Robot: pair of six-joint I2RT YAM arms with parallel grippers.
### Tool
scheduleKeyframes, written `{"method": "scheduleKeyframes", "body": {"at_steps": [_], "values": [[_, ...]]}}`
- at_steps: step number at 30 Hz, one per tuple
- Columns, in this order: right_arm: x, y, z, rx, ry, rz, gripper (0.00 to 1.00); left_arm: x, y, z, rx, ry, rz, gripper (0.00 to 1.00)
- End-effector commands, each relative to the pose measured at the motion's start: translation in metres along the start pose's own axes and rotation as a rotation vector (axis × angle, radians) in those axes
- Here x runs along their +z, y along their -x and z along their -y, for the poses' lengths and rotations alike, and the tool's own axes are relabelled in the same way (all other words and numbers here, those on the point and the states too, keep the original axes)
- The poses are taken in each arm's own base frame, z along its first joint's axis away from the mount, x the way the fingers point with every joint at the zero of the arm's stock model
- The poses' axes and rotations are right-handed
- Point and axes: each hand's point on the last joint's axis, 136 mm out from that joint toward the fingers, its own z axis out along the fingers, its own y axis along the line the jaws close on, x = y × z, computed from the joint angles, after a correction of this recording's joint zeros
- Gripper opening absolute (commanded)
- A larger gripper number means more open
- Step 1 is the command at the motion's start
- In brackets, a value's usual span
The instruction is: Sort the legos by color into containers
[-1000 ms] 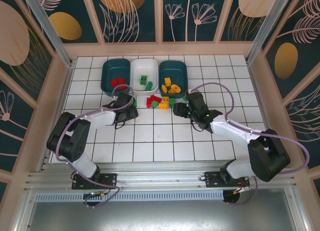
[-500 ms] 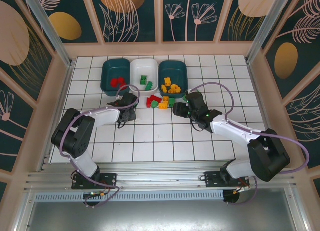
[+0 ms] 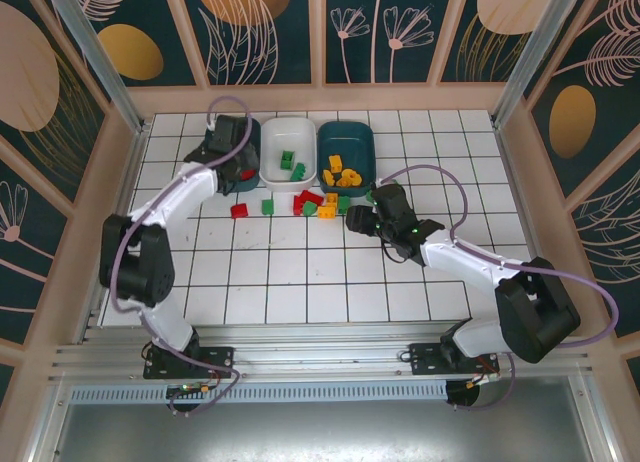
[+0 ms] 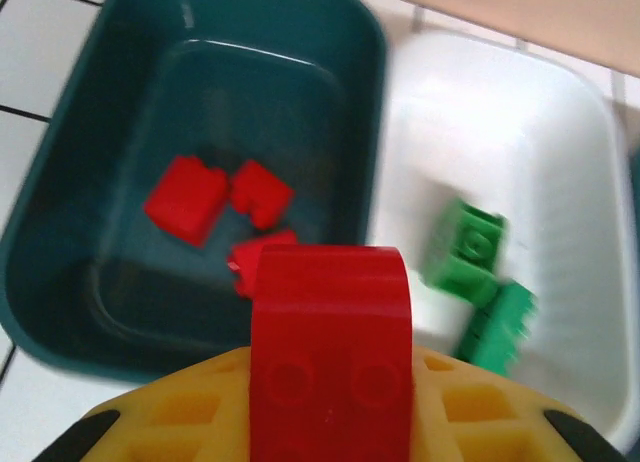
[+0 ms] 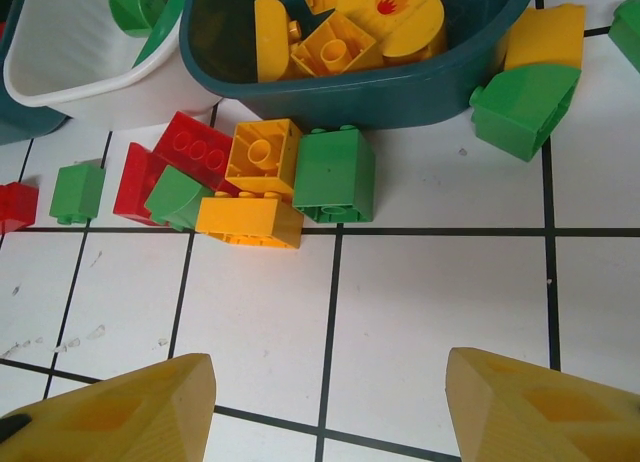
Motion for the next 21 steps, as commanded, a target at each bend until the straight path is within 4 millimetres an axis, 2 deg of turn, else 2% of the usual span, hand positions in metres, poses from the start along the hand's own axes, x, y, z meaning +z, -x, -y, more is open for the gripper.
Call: {"method": "scheduleKeyframes", "body": {"at_steps": [1, 3, 7, 10, 14, 17, 20, 21], "values": [[-0.006, 0.011, -0.010, -0.008, 0.020, 0.026, 0.63, 0.039, -0.017, -0.014, 0.020, 0.035, -0.120, 0.28], [-0.008, 0.011, -0.009, -0.008, 0.014, 0.027, 0.63, 0.054, -0.009, -0.018, 0.008, 0.054, -0.130, 0.28], [-0.009, 0.011, -0.009, -0.005, 0.017, 0.027, 0.63, 0.078, -0.005, -0.033, -0.013, 0.084, -0.166, 0.33], [-0.008, 0.011, -0.009, -0.005, 0.016, 0.025, 0.64, 0.082, -0.005, -0.039, -0.001, 0.102, -0.173, 0.45], [-0.006, 0.009, -0.010, -0.009, 0.020, 0.017, 0.64, 0.062, 0.009, -0.034, 0.005, 0.079, -0.134, 0.70], [-0.005, 0.010, -0.013, -0.005, 0.030, 0.019, 0.64, 0.035, 0.012, -0.034, -0.004, 0.049, -0.104, 0.77], [-0.003, 0.007, -0.017, -0.004, 0.038, 0.016, 0.64, 0.008, -0.007, -0.036, -0.038, -0.008, -0.084, 0.78], [-0.002, 0.006, -0.017, -0.005, 0.039, 0.014, 0.64, 0.001, -0.021, -0.039, -0.044, -0.018, -0.090, 0.78]]}}
